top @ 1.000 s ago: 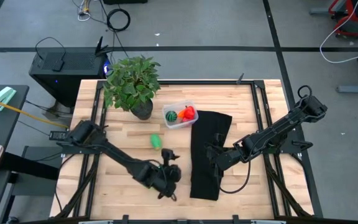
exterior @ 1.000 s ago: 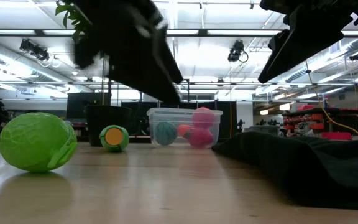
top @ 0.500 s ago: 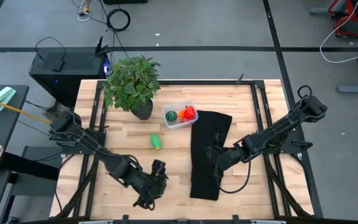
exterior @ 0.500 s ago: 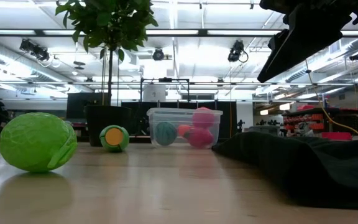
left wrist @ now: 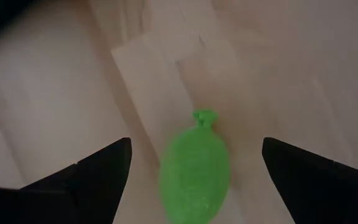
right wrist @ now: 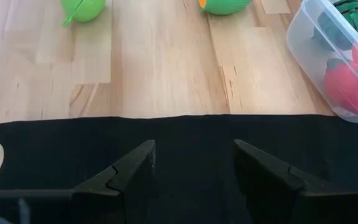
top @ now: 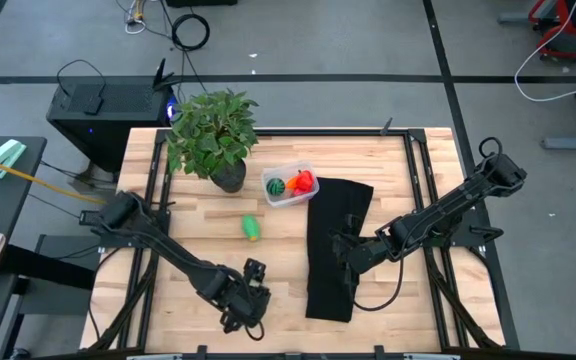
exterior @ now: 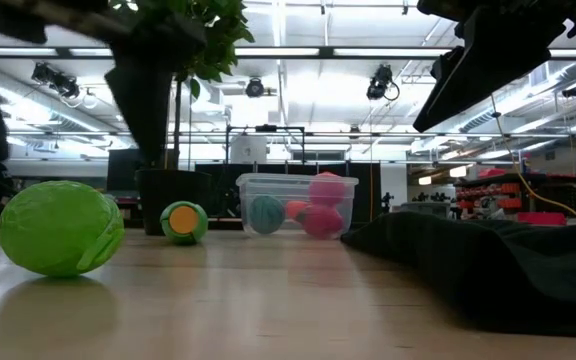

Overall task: Pick and placing Produce into tupperware
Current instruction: Put the green melon into the transparent bin

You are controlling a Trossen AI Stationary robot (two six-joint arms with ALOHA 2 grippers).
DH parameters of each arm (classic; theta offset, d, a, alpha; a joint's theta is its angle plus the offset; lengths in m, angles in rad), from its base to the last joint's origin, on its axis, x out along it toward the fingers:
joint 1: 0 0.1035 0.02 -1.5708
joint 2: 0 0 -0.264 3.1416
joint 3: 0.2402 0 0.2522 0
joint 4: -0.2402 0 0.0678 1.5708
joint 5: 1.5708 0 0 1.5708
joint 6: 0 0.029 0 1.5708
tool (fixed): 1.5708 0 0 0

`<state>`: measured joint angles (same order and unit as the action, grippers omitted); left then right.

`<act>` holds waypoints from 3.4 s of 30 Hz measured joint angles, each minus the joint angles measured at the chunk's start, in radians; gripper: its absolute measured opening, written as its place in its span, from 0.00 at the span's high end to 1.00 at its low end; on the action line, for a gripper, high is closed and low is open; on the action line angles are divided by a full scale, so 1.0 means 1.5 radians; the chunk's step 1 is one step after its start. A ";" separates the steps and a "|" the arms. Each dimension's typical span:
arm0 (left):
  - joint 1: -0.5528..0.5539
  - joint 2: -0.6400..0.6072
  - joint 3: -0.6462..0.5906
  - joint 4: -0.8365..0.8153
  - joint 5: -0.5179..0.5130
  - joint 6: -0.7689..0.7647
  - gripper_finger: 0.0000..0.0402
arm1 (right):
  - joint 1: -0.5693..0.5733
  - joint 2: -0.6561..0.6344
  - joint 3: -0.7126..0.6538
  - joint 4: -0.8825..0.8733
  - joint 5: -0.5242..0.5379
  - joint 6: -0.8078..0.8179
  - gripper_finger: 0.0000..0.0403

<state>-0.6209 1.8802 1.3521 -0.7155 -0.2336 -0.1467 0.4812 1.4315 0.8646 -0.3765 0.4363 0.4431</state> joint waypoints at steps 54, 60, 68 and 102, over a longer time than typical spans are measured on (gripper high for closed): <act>0.031 0.050 -0.044 -0.007 0.048 0.014 0.08 | 0.000 0.000 0.000 0.005 0.000 0.000 0.45; 0.031 0.050 -0.045 -0.007 0.048 0.013 0.10 | 0.000 0.000 0.000 0.005 0.000 0.000 0.45; 0.031 0.050 -0.045 -0.006 0.047 0.013 0.21 | 0.000 0.000 0.000 0.005 0.000 0.000 0.45; 0.077 0.050 -0.045 0.003 0.047 -0.011 0.32 | 0.000 0.000 0.000 0.005 0.000 0.000 0.45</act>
<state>-0.5051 1.9553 1.2846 -0.7109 -0.1635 -0.1638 0.4812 1.4315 0.8646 -0.3683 0.4370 0.4427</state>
